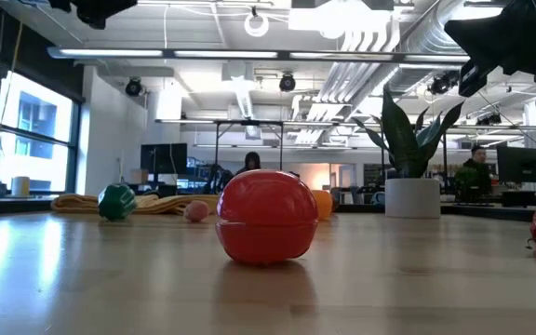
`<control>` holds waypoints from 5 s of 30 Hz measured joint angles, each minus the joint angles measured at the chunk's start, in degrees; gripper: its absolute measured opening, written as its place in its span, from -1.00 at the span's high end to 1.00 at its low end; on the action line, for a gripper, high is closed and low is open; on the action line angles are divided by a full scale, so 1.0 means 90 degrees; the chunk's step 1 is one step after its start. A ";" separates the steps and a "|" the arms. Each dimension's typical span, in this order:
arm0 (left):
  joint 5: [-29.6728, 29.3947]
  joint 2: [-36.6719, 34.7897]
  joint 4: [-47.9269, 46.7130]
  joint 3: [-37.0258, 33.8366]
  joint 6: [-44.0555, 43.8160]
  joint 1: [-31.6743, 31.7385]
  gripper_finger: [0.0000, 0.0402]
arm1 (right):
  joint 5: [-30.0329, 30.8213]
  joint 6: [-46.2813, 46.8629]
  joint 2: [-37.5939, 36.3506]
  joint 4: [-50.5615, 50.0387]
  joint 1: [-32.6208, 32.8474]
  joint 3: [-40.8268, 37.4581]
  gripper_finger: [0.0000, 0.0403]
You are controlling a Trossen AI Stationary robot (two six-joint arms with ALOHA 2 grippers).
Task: Pick and placing Produce into tupperware
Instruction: Move the transparent bin to the center of the table
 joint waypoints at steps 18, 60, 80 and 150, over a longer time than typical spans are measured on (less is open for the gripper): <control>0.2744 0.1522 0.1180 0.0004 -0.0478 0.0000 -0.42 | -0.0450 -0.0633 0.0201 -0.1037 0.0000 0.0637 1.00; 0.0832 0.5385 -0.3742 0.1484 -0.6132 -0.5373 -0.42 | 0.0023 -0.1276 0.4396 -0.1807 0.1083 0.2334 1.00; 0.0145 0.7620 -0.5285 0.2853 -0.5717 -0.5501 -0.42 | 0.0296 -0.1297 0.4495 -0.1924 0.1081 0.2331 1.00; -0.1456 0.9402 -0.6479 0.5112 -0.0429 -0.2307 -0.42 | 0.0365 -0.1125 0.4522 -0.2262 0.1083 0.2329 1.00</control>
